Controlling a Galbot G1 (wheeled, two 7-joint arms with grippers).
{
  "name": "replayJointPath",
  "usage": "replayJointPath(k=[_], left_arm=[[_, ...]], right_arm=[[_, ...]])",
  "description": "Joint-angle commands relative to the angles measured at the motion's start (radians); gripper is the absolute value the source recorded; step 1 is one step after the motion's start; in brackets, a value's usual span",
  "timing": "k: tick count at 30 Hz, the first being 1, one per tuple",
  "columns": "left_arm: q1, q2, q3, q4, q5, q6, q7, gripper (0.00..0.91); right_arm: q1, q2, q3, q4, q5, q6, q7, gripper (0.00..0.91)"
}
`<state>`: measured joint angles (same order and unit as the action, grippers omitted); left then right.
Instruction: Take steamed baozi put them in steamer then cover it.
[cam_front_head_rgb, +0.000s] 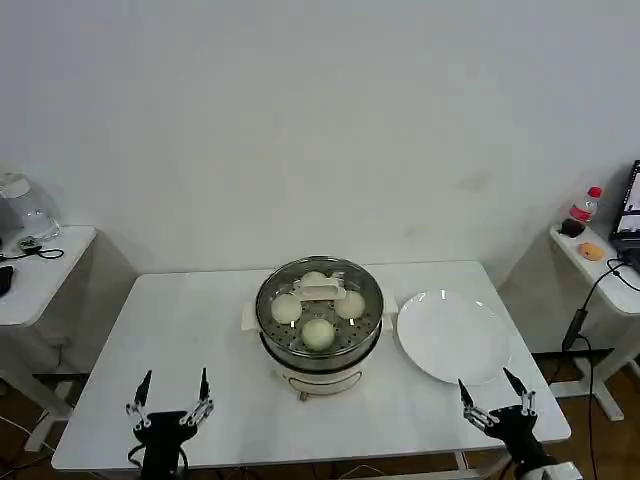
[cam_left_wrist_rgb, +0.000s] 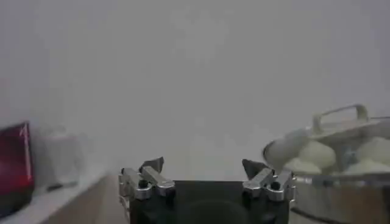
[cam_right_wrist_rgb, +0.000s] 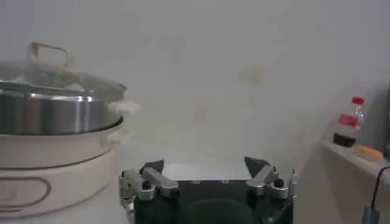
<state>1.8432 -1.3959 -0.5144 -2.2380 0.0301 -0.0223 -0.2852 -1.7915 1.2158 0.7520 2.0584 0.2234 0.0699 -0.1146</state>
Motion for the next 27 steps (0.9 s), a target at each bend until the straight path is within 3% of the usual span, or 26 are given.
replayJointPath(k=[1, 16, 27], left_arm=[[0.09, 0.001, -0.029, 0.029, -0.135, -0.044, -0.016, 0.907], [0.091, 0.003, -0.002, 0.033, -0.129, -0.02, 0.0, 0.907], [0.073, 0.015, 0.002, 0.034, -0.148, 0.02, 0.01, 0.907]], right_arm=[[-0.052, -0.078, -0.031, 0.037, 0.099, -0.046, 0.05, 0.907], [-0.073, -0.1, -0.07, 0.068, 0.149, -0.056, 0.042, 0.907], [-0.068, -0.107, -0.094, 0.068, 0.111, -0.09, 0.071, 0.907]])
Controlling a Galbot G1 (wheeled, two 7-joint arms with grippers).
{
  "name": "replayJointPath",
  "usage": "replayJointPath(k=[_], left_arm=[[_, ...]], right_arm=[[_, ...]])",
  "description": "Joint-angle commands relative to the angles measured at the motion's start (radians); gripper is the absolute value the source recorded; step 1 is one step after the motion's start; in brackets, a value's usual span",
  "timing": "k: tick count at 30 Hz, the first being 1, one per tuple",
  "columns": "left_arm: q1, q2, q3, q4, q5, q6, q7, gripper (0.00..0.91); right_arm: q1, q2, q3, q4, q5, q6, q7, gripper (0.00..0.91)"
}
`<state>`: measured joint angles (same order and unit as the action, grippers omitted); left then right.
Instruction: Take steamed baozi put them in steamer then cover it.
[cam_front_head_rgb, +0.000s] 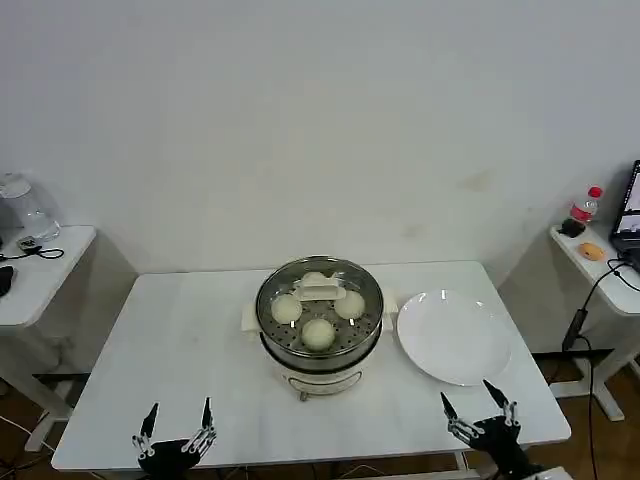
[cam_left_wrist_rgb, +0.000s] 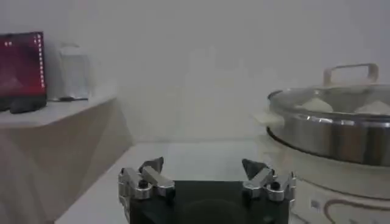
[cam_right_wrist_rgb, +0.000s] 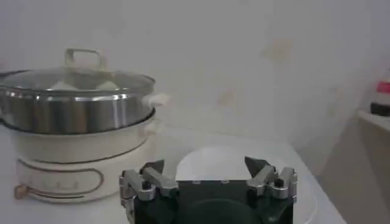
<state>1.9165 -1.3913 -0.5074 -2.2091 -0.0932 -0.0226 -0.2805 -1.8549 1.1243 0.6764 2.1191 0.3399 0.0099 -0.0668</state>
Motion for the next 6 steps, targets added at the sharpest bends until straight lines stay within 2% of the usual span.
replayJointPath(k=[1, 6], left_arm=[[-0.001, 0.011, -0.005, 0.004, -0.025, 0.022, 0.006, 0.907], [-0.002, 0.012, 0.004, 0.001, -0.02, 0.028, 0.007, 0.907]], right_arm=[[-0.005, -0.016, -0.017, 0.007, -0.006, -0.031, 0.024, 0.907], [-0.005, -0.016, -0.019, 0.008, -0.002, -0.034, 0.025, 0.907]])
